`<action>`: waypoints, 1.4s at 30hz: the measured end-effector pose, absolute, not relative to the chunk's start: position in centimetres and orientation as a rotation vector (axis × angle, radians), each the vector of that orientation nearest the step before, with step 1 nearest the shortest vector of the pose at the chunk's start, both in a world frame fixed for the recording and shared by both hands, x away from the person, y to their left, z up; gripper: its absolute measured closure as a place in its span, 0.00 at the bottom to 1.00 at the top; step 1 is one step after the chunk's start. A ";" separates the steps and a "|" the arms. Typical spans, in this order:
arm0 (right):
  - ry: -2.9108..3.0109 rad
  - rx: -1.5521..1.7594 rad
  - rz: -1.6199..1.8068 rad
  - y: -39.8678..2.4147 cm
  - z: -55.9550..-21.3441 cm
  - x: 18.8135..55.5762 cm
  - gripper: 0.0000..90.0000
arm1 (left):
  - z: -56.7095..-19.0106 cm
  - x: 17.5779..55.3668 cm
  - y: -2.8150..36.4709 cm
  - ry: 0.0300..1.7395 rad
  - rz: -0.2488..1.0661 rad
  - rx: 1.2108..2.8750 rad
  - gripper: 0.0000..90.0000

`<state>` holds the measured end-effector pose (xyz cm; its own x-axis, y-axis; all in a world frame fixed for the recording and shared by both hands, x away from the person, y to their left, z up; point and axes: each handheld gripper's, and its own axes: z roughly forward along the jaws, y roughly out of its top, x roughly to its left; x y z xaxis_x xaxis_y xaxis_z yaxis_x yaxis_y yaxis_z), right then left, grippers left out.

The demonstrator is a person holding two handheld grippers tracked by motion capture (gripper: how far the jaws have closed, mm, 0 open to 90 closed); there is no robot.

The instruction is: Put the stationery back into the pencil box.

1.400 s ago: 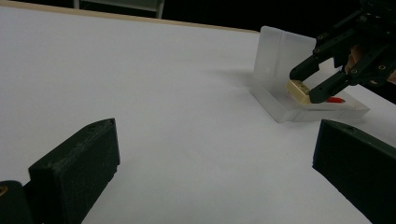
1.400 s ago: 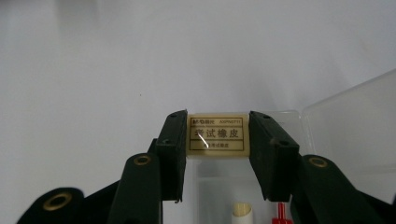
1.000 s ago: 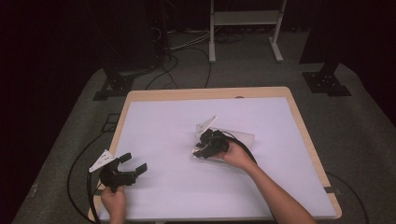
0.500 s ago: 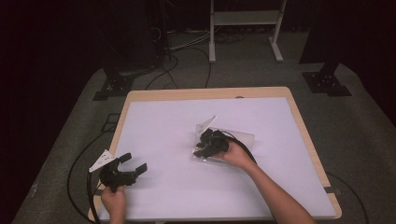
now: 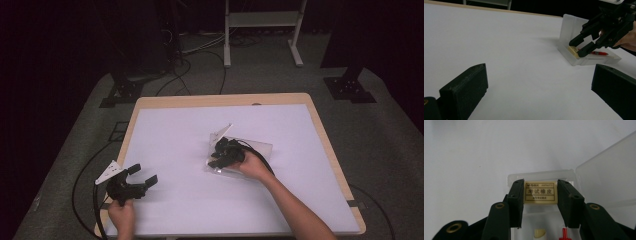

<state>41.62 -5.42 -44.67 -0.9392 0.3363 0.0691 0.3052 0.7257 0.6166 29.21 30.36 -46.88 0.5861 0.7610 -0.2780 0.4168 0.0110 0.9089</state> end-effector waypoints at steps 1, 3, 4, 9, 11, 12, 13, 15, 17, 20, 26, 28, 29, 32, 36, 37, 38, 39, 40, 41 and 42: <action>2.873 0.534 1.014 -5.4 -44.7 41.6 0.64 | -46.9 29.2 30.4 1.008 0.356 1.614 0.00; 2.873 0.536 1.016 -5.4 -44.7 41.6 0.64 | -46.9 29.2 30.4 1.008 0.356 1.614 0.00; 2.873 0.536 1.018 -5.4 -44.7 41.6 0.64 | -46.9 29.2 30.4 1.008 0.356 1.613 0.00; 2.873 0.541 1.031 -5.4 -44.6 41.6 0.60 | -46.9 29.2 30.4 1.007 0.356 1.615 0.00; 2.866 0.534 1.045 -5.5 -44.5 41.6 0.60 | -46.9 29.2 30.4 1.006 0.356 1.615 0.00; 2.866 0.537 1.053 -5.6 -44.4 41.6 0.60 | -46.9 29.2 30.4 1.008 0.356 1.613 0.00; 2.866 0.534 1.051 -5.7 -44.4 41.6 0.60 | -46.9 29.2 30.4 1.008 0.356 1.614 0.00; 2.862 0.531 1.055 -5.8 -44.2 41.5 0.59 | -46.9 29.2 30.4 1.008 0.356 1.616 0.00; 2.854 0.524 1.063 -6.0 -43.9 41.5 0.59 | -46.9 29.2 30.3 1.010 0.355 1.614 0.00; 2.842 0.527 1.082 -6.3 -43.5 41.3 0.58 | -46.9 29.2 30.3 1.012 0.357 1.612 0.00; 2.838 0.523 1.115 -7.0 -42.6 40.9 0.56 | -46.9 29.3 30.4 1.014 0.358 1.613 0.00; 2.837 0.520 1.124 -7.1 -42.4 40.7 0.55 | -46.9 29.3 30.4 1.015 0.357 1.612 0.00; 2.837 0.517 1.132 -7.2 -42.3 40.7 0.54 | -46.9 29.3 30.4 1.016 0.356 1.612 0.00; 2.844 0.511 1.136 -7.4 -42.0 40.5 0.53 | -46.9 29.3 30.4 1.018 0.355 1.612 0.00; 2.853 0.507 1.152 -7.7 -41.7 40.1 0.50 | -46.9 29.2 30.3 1.016 0.356 1.615 0.00; 2.859 0.514 1.147 -7.8 -41.7 40.0 0.50 | -46.9 29.2 30.3 1.015 0.356 1.615 0.00; 2.861 0.505 1.147 -7.9 -41.7 39.9 0.49 | -46.9 29.2 30.3 1.014 0.355 1.614 0.00; 2.866 0.499 1.140 -8.0 -41.8 39.8 0.47 | -46.9 29.2 30.3 1.015 0.356 1.615 0.00; 2.868 0.507 1.139 -8.1 -41.8 39.7 0.46 | -46.9 29.2 30.3 1.016 0.356 1.616 0.00; 2.870 0.500 1.137 -8.2 -41.8 39.6 0.45 | -46.9 29.2 30.4 1.016 0.356 1.615 0.00; 2.869 0.501 1.142 -8.4 -41.9 39.4 0.45 | -46.9 29.2 30.4 1.016 0.356 1.615 0.00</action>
<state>39.43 -8.38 -41.86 -0.9485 0.2988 0.1049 0.2892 0.6821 0.6717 29.24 30.35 -46.89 0.5811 0.7641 -0.2803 0.4220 0.0116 0.9065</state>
